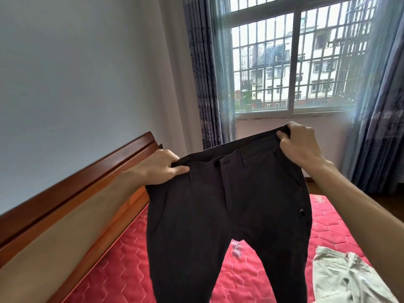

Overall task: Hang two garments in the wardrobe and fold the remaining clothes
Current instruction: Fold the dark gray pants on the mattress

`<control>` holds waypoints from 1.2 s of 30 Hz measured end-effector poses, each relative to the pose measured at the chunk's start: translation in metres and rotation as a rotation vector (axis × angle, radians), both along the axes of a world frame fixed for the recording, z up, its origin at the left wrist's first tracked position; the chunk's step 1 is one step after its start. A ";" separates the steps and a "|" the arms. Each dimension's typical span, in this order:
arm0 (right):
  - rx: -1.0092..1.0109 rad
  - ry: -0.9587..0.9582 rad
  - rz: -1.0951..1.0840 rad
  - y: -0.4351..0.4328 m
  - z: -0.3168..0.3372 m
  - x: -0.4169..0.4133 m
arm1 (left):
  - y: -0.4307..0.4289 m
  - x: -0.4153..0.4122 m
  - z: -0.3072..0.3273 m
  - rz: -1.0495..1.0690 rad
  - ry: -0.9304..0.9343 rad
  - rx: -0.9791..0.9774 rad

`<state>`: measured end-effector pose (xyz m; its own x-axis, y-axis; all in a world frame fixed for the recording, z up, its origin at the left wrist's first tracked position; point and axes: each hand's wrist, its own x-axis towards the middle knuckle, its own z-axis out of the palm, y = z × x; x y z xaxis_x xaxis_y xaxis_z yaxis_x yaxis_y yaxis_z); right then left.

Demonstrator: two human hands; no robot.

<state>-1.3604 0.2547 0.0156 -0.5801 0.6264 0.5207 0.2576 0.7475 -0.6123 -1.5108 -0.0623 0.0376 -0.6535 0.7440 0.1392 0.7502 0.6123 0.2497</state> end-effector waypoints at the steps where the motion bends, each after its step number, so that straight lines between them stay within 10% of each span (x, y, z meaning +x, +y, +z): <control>1: -0.008 0.004 0.004 -0.002 0.001 0.001 | 0.002 0.002 0.004 0.034 -0.087 0.016; 11: 0.146 0.234 0.312 -0.083 0.011 0.019 | 0.042 0.032 0.018 0.198 -0.968 0.485; 17: 0.145 0.332 0.441 -0.120 0.006 0.025 | 0.068 0.052 0.024 0.222 -1.160 0.659; 28: -0.004 0.260 0.520 -0.114 0.010 0.030 | 0.071 0.066 0.021 0.151 -1.155 0.787; 34: -0.624 0.344 0.633 -0.083 0.015 0.038 | 0.054 0.042 -0.007 0.125 -0.348 0.774; 36: -0.727 0.367 0.700 -0.077 0.015 0.041 | 0.053 0.032 -0.018 0.089 -0.360 0.675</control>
<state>-1.3191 0.1772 0.0308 -0.8143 0.4450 0.3726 -0.3769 0.0828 -0.9226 -1.4784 -0.0089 0.0193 -0.7979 0.5158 0.3120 0.5071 0.2944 0.8101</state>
